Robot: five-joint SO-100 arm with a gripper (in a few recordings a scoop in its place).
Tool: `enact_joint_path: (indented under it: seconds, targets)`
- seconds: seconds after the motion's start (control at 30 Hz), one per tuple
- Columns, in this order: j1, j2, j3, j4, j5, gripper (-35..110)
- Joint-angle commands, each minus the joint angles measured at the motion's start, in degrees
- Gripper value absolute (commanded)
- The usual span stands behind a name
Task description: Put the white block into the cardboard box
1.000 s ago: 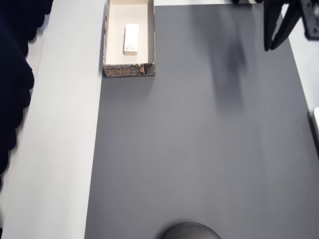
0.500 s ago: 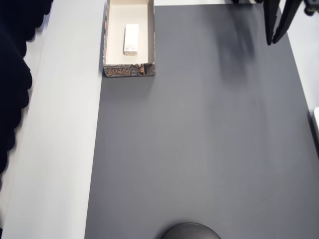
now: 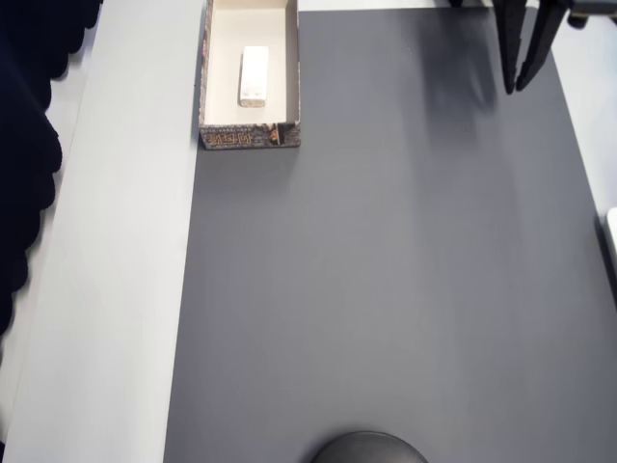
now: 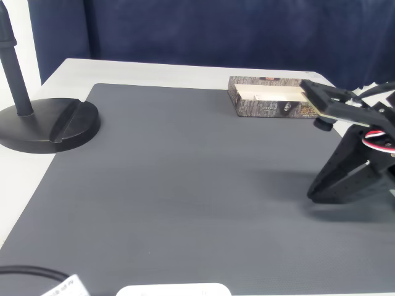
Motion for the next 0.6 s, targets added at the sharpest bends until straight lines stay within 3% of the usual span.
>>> enact_joint_path:
  seconds: [0.0, 0.57]
  targets:
    - [1.32, 2.02, -0.18, 0.97, 1.67, -2]
    - [1.85, 12.04, 5.98, 4.57, 4.92, -2]
